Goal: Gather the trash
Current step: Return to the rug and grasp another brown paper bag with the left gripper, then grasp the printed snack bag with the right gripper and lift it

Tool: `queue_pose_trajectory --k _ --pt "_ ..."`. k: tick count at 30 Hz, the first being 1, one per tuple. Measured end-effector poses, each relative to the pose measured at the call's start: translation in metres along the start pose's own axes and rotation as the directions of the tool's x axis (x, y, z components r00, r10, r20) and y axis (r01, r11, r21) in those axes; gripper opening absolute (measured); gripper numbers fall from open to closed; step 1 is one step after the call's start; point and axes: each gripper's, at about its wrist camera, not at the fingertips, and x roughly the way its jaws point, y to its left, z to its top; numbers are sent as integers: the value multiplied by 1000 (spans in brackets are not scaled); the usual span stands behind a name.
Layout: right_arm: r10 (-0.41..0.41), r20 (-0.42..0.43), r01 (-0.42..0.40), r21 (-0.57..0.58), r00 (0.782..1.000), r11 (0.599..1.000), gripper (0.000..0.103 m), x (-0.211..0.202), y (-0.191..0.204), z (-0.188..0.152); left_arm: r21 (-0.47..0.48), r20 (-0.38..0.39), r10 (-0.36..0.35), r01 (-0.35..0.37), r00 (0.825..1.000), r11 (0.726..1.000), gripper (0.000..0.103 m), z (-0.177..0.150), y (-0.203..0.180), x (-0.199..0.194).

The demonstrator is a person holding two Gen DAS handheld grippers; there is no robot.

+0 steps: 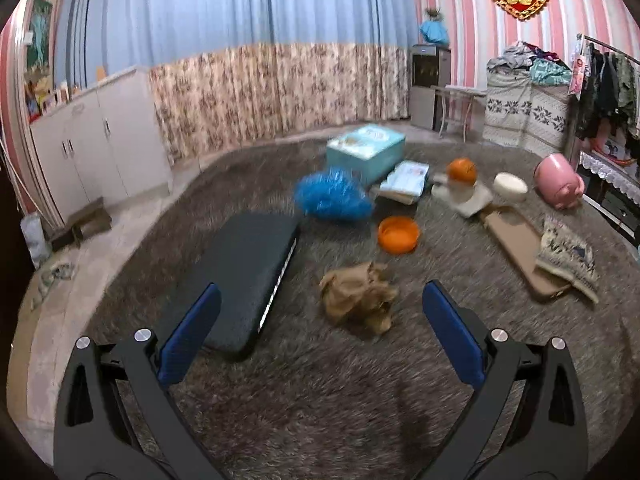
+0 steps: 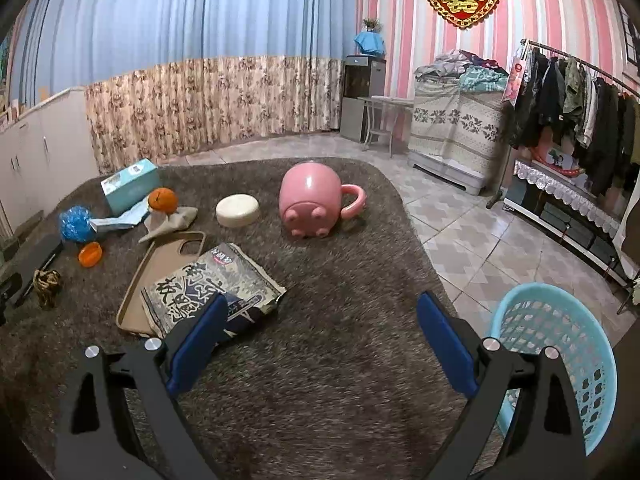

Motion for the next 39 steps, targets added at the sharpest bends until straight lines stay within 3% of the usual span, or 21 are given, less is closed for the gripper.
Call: queue_pose_trajectory --k 3,8,11,13,17,22,27,33,35,37,39 --pt "5 -15 -5 26 1000 1000 93 4 -1 0 -15 -65 -28 27 998 1000 97 -5 1 16" --pt "27 -46 -24 65 999 998 93 14 1 -2 20 -82 -50 52 995 998 96 1 -10 35" --pt "44 -66 -39 77 997 996 93 20 5 -5 35 -124 -60 65 990 997 78 4 -17 49" --pt "40 -79 -34 66 996 997 93 24 10 -6 47 -164 -75 84 984 995 53 4 -22 58" --pt "57 -103 -52 54 993 997 93 31 22 -9 52 -156 -89 98 984 994 50 4 -24 57" --pt "67 -134 -62 38 989 997 93 39 39 -9 51 -78 -108 112 991 992 50 12 -24 46" --pt "98 -198 -80 94 975 992 92 56 39 -15 52 -72 -109 113 991 992 50 7 -26 47" --pt "172 -249 -148 113 953 982 57 72 48 -21 77 -40 -116 119 992 990 50 7 -27 41" --pt "200 -248 -182 96 948 979 33 73 55 -21 78 -43 -112 115 993 990 50 7 -28 42" --pt "202 -245 -187 81 948 979 26 71 58 -21 77 -42 -110 113 993 991 50 8 -27 42" --pt "217 -238 -201 88 947 976 10 70 55 -19 80 -40 -112 115 993 990 50 8 -28 42"
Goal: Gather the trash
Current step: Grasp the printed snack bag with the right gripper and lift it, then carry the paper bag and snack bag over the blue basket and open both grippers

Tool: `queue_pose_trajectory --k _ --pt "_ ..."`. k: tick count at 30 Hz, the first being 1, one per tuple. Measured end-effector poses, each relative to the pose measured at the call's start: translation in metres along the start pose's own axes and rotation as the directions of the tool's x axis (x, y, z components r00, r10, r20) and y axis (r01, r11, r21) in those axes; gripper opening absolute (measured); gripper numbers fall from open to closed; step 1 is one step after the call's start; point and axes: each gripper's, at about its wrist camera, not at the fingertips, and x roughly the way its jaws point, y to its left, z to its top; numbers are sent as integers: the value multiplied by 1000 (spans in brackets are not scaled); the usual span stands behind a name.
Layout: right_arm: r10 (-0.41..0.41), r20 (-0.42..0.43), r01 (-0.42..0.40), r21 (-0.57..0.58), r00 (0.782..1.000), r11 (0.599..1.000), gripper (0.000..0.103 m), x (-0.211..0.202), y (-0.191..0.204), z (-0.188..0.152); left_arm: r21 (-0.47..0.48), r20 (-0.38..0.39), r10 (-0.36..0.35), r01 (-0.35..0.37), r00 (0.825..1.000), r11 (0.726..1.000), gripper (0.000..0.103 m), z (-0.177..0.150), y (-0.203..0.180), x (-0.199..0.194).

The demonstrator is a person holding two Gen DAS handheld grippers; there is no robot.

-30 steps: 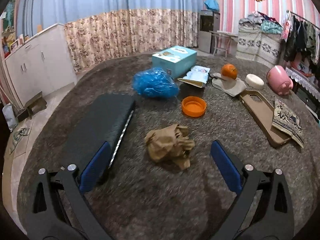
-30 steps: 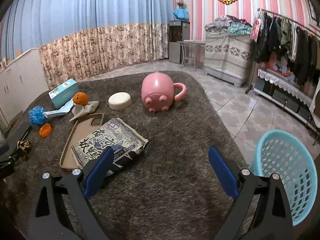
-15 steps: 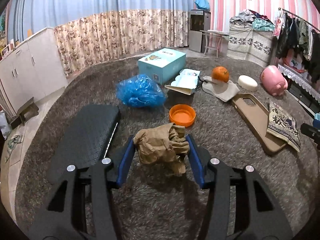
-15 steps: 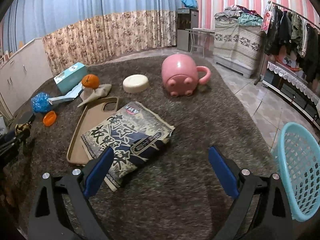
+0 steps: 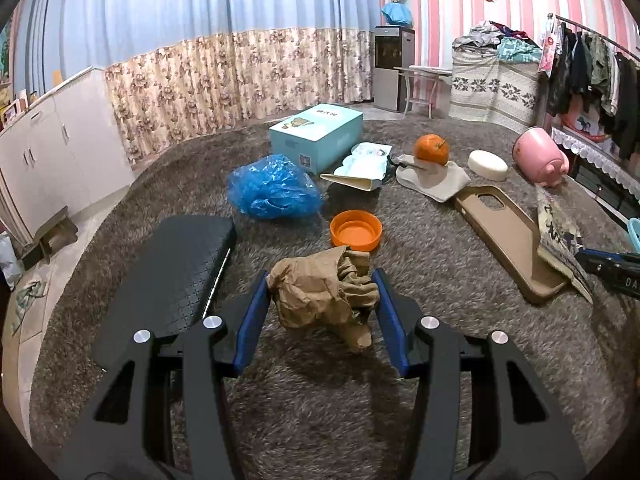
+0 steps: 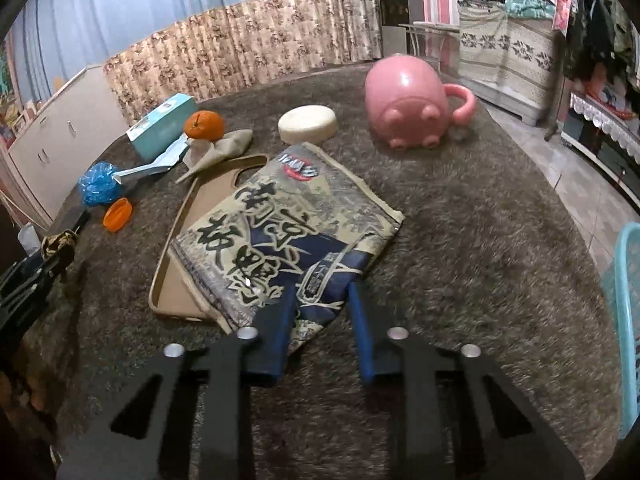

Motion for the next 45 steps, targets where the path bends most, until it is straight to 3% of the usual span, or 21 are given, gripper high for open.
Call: queue_pose_trajectory --k 2,11,25,36,45 --pt "10 16 -10 12 1000 1000 5 -6 -7 2 1 0 7 -7 1000 1000 50 1 0 0" --pt "-11 135 2 66 991 998 4 -60 -50 8 26 64 10 -12 998 1000 50 17 -17 -28" --pt "-188 280 136 194 941 971 3 -143 -135 -4 110 146 -100 85 984 990 50 46 -90 -54" --pt "-317 311 208 336 896 919 3 -183 -208 -28 141 174 -197 174 965 975 51 63 -149 -60" --pt "-389 281 260 404 877 877 3 -191 -249 -49 193 172 -285 251 943 948 51 67 -211 -63"
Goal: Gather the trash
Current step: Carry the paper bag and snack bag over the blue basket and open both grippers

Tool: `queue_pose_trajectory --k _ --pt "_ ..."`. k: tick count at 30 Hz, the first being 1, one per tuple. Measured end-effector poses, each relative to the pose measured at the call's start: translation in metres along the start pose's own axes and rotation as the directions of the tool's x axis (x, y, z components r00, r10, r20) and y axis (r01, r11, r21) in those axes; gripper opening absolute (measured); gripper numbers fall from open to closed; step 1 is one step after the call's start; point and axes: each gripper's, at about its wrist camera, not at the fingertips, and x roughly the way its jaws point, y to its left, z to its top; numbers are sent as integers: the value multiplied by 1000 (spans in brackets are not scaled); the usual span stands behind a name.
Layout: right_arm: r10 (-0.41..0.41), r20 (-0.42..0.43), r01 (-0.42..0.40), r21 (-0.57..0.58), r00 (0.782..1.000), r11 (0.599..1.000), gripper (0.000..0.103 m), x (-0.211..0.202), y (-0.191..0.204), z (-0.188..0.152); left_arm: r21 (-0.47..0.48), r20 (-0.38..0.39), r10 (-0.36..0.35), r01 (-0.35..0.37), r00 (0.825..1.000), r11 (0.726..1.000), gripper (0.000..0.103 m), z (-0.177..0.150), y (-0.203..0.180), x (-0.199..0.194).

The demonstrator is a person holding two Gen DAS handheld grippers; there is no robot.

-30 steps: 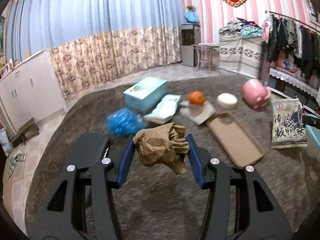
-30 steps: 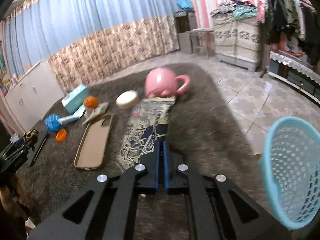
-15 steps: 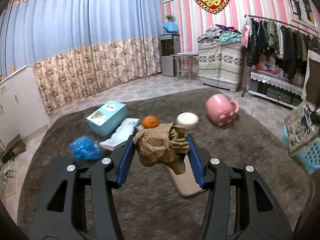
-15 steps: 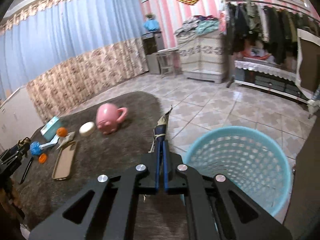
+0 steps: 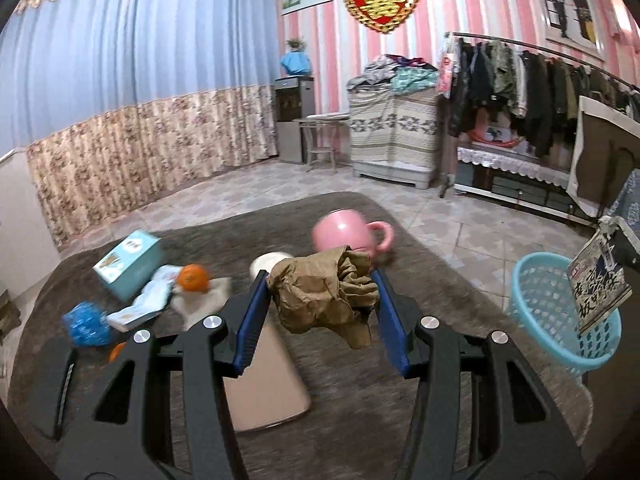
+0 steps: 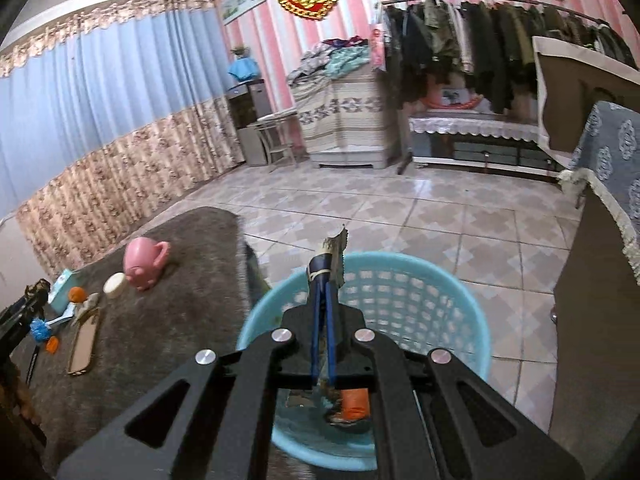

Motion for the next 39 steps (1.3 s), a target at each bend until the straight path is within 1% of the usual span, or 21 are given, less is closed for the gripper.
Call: queue_pose_trajectory --k 6,9,15,21,25,30,32,33,36,38,39 --pt "-20 -20 21 28 1000 999 3 10 -22 0 39 2 -77 77 997 996 51 9 -52 12" --pt "-31 -29 32 42 999 999 3 13 -34 -2 50 2 -126 126 992 991 51 12 -78 19" --pt "-50 -40 52 54 998 997 3 15 -46 -5 46 -34 -234 236 972 971 51 14 -133 41" --pt "-71 -51 74 41 996 996 3 20 -49 -5 95 -69 -296 302 953 949 51 6 -191 60" --pt "-75 -51 77 46 996 996 3 20 -51 -5 85 -95 -336 344 937 935 51 4 -213 72" --pt "-94 -49 97 60 994 994 3 20 -58 -7 100 -114 -359 370 927 924 52 6 -237 86" --pt "-105 -51 108 61 993 992 3 21 -62 -8 131 -111 -351 364 930 922 52 2 -251 89" --pt "-113 -53 116 61 992 991 3 21 -65 -9 135 -115 -353 367 928 920 52 1 -255 91" --pt "-124 -56 127 70 991 989 3 21 -71 -9 135 -140 -371 389 918 911 52 -7 -263 97" --pt "-123 -53 127 81 991 989 3 19 -72 -9 139 -153 -361 382 920 914 61 -10 -265 101" --pt "-121 -52 125 83 991 989 3 19 -71 -9 141 -152 -356 377 922 916 73 -10 -264 101"
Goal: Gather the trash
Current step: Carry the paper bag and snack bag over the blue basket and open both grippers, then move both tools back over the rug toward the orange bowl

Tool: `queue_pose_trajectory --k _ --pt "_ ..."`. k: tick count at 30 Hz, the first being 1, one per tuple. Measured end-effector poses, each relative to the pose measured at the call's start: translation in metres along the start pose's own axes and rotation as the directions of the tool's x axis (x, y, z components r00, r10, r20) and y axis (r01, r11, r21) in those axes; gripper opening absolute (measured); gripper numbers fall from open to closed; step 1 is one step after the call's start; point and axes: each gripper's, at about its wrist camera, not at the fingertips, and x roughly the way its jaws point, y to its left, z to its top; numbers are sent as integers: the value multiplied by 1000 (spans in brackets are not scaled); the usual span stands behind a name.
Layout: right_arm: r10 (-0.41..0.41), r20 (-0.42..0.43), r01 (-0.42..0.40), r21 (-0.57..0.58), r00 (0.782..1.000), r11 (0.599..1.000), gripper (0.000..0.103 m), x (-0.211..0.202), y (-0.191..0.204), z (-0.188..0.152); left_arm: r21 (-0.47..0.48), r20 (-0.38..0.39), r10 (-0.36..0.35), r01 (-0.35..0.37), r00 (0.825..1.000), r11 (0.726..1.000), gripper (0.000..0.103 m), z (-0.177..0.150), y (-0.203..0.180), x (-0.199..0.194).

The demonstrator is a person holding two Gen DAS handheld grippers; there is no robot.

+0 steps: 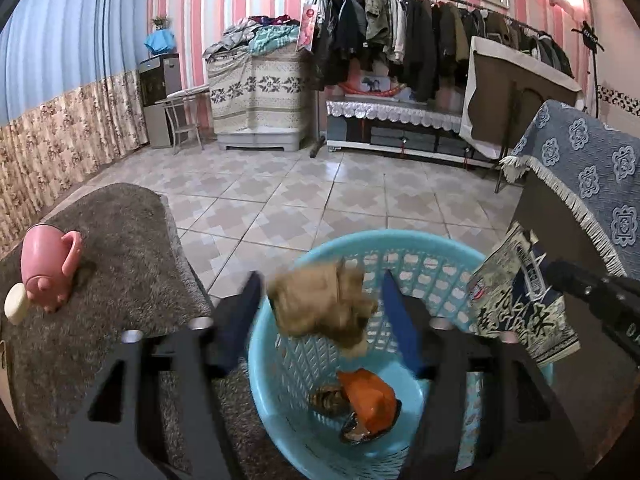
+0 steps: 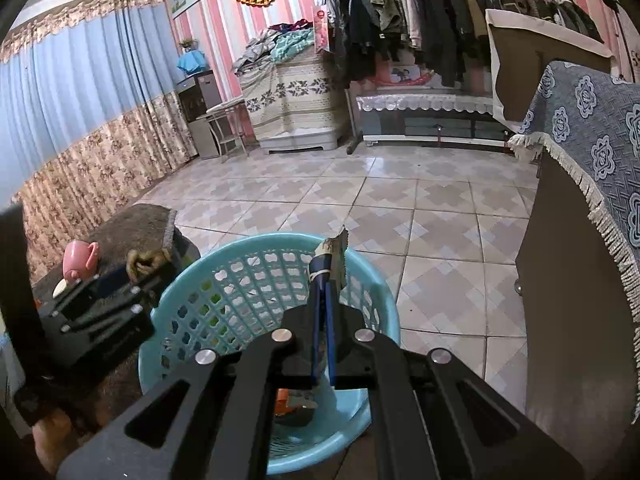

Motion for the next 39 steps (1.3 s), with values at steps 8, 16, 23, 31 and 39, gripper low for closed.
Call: queue_pose_trajectory --k 8,16,23,31,39 --pt "-10 -8 10 -59 1000 998 3 2 21 -3 -54 49 90 -87 995 995 90 4 37 -21" --pt "-60 11 61 -107 998 992 5 7 44 -8 -126 79 176 -165 981 978 97 8 77 -39" --pt "-124 23 126 -176 992 976 59 13 63 -11 -198 57 189 -174 980 965 97 11 101 -41" --pt "-172 71 183 -183 982 966 89 1 68 -7 -209 59 210 -194 976 959 97 17 106 -56" --pt "-143 104 161 -197 984 967 91 -11 83 -5 -204 85 243 -222 966 953 97 24 120 -85"
